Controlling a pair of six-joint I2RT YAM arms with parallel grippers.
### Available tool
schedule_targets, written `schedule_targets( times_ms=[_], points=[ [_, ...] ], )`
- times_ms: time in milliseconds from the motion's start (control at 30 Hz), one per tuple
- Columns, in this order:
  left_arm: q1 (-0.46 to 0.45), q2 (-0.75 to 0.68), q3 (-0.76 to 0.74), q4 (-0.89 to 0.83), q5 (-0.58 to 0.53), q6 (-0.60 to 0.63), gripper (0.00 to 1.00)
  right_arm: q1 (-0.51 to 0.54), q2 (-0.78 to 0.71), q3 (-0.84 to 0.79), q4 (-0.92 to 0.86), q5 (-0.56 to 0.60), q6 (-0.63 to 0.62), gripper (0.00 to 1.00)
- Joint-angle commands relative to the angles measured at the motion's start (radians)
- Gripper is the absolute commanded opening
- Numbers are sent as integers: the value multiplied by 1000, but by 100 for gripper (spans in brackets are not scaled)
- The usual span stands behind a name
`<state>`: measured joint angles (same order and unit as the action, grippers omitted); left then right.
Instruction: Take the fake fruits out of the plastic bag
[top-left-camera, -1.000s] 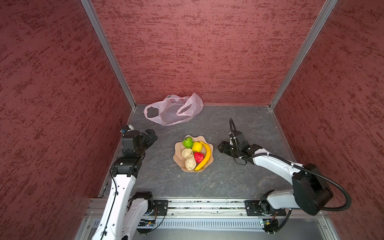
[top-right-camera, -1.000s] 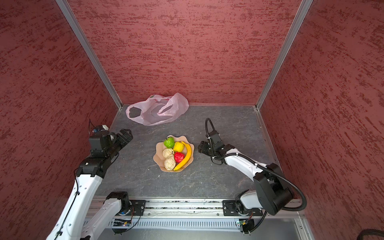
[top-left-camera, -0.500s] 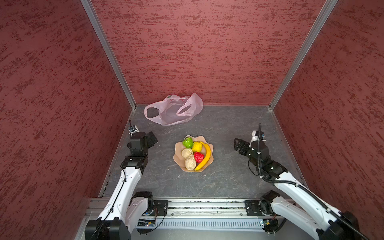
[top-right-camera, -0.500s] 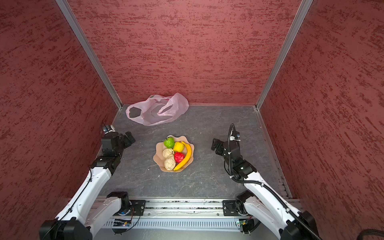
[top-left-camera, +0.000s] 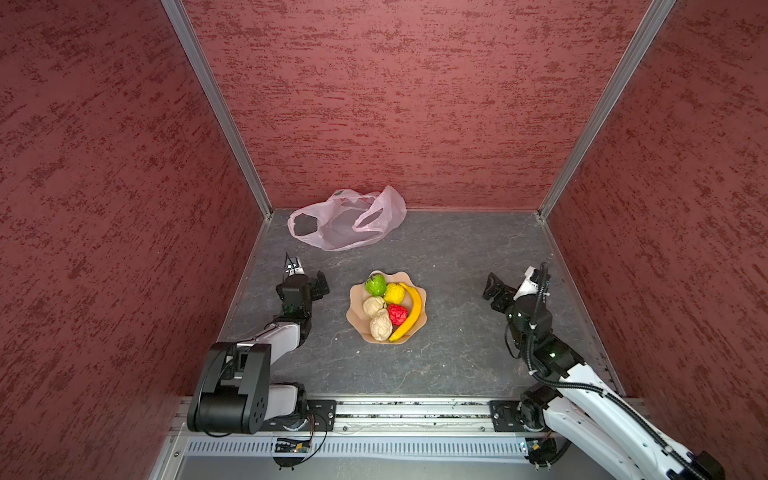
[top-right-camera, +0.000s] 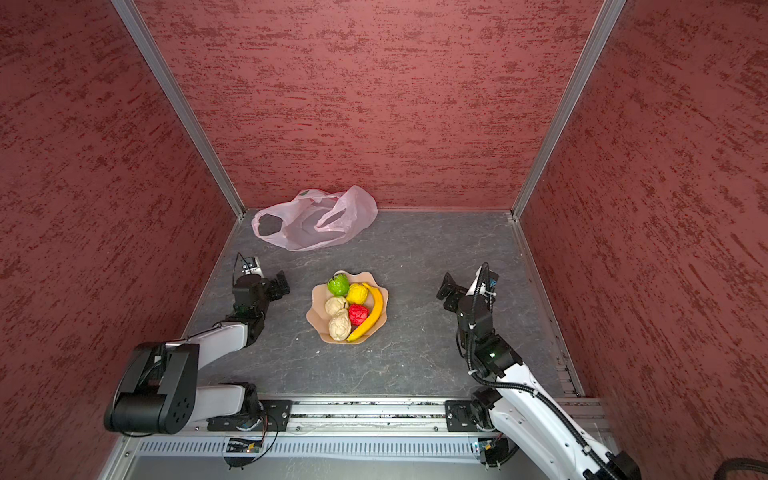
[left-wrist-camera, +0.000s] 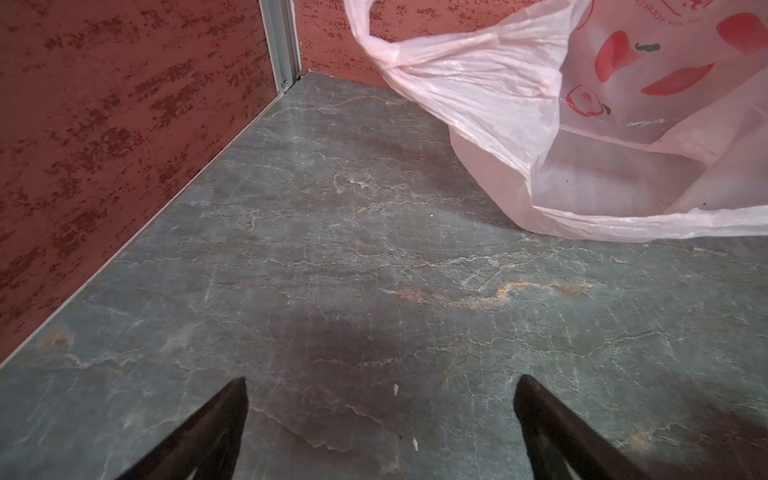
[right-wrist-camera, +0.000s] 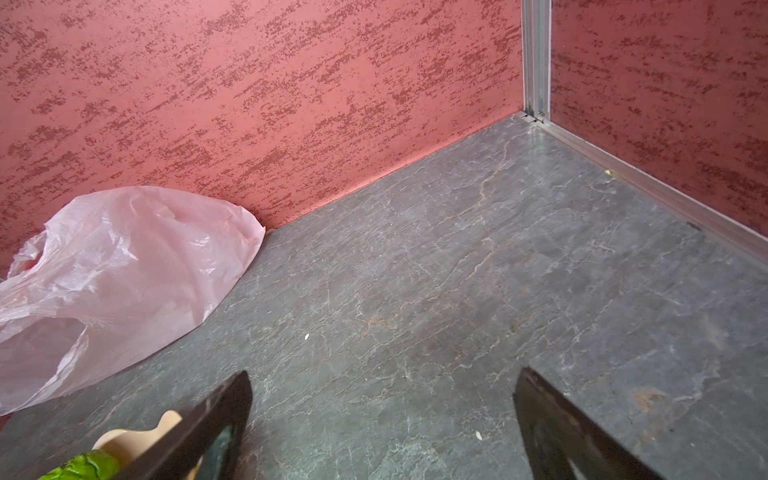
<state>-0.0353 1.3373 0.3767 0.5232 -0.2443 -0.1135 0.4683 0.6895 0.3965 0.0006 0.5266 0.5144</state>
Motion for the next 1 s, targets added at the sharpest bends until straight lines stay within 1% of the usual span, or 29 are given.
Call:
schedule_targets(
  times_ms=[0,33,167,300,367,433,500,533,567,667,767,833,967],
  points=[
    [-5,31,18,183,8,84,100,-4,16,-15,76,51,-38,99],
    [-4,40,16,198,20,96,100,-3,22,-16,93,52,-45,99],
    [2,130,-37,393,69,118,100,-3,55,-9,140,63,-71,99],
    [4,209,-56,510,94,133,100,-3,97,23,129,75,-74,99],
    [10,193,-45,457,109,124,99,-4,114,38,127,74,-78,99],
    [16,201,-40,466,122,125,99,-4,126,47,137,75,-88,99],
    [23,201,-17,419,112,113,100,-5,140,57,145,82,-113,99],
    [34,201,-16,416,133,106,100,-5,147,63,147,93,-131,99],
    [41,196,-9,392,140,96,100,-4,153,67,147,107,-146,99],
    [45,198,-10,396,145,94,99,-5,175,81,158,190,-200,99],
    [44,197,-12,398,146,94,99,-15,201,68,225,252,-293,99],
    [44,199,-12,399,145,95,99,-49,237,65,249,243,-331,99],
    [44,199,-12,400,144,95,99,-120,320,52,320,223,-345,99]
  ],
)
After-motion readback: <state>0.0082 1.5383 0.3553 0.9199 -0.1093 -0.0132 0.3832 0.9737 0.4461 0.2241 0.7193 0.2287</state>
